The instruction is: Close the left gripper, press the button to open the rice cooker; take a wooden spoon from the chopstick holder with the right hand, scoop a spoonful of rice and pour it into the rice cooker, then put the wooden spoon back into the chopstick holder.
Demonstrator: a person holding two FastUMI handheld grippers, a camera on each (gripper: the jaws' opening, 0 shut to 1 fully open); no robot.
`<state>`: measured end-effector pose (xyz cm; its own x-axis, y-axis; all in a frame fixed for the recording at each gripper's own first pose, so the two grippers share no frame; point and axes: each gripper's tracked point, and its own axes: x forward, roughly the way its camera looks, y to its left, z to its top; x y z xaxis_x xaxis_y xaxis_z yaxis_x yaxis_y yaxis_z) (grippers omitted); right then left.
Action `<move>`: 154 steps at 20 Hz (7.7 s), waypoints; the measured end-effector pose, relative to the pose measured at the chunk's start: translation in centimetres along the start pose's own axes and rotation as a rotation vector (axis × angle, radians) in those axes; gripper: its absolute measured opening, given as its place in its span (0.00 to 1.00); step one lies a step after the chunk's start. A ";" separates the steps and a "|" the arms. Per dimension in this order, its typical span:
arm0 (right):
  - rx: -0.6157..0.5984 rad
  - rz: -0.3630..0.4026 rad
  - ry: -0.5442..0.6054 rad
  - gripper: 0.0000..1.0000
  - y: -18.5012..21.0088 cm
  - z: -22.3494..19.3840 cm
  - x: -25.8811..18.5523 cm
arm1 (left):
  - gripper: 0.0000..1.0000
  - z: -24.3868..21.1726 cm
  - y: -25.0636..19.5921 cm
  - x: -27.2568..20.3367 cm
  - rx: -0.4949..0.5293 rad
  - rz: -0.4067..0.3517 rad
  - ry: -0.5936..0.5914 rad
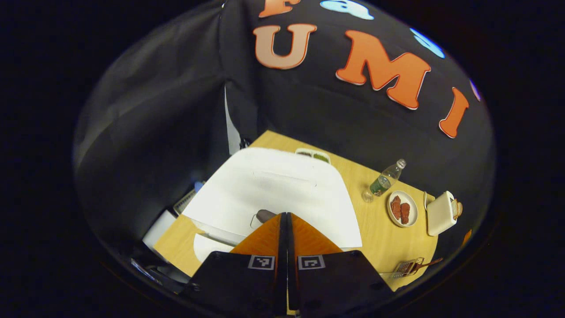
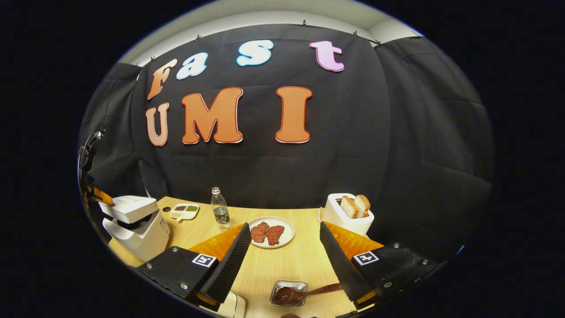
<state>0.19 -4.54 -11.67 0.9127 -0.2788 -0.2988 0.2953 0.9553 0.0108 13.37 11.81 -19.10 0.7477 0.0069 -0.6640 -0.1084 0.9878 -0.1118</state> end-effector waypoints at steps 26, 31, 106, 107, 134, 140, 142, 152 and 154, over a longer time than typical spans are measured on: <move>0.175 -0.153 0.312 0.97 -9.4 -14.8 0.9 | 1.00 3.3 -7.8 -12.8 0.261 0.017 -0.499; 0.393 -0.142 0.381 0.95 -8.6 -18.5 1.9 | 1.00 2.5 -7.7 -13.3 0.266 0.020 -0.489; 0.158 0.161 0.375 0.13 21.4 -18.2 -3.8 | 1.00 -3.1 9.9 -9.5 0.183 0.027 -0.334; 0.211 0.160 0.386 0.13 21.2 -18.2 -3.8 | 0.96 -3.1 10.2 -9.5 0.187 0.029 -0.334; 1.017 0.361 0.615 0.13 19.6 -20.6 -2.2 | 1.00 -2.2 7.8 -9.0 0.216 0.020 -0.325; 1.179 0.374 0.575 0.13 15.6 -19.9 -2.2 | 0.96 -1.4 5.7 -9.1 0.234 0.005 -0.342; 1.243 0.370 0.560 0.13 14.1 -19.2 -2.0 | 1.00 -1.3 4.8 -9.1 0.235 -0.001 -0.349; 1.576 0.520 0.525 0.13 13.3 -10.4 -0.6 | 1.00 -0.6 3.7 -10.9 0.164 0.005 -0.406; 1.589 0.584 0.537 0.13 15.2 -7.8 -0.3 | 0.96 -0.4 4.7 -11.3 0.141 0.019 -0.416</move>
<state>2.18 10.79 -18.84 0.9011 0.4014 -0.1643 0.2569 -0.1888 0.9478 4.20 16.31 -12.42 0.9497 0.0590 -0.3077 -0.0560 0.9983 0.0185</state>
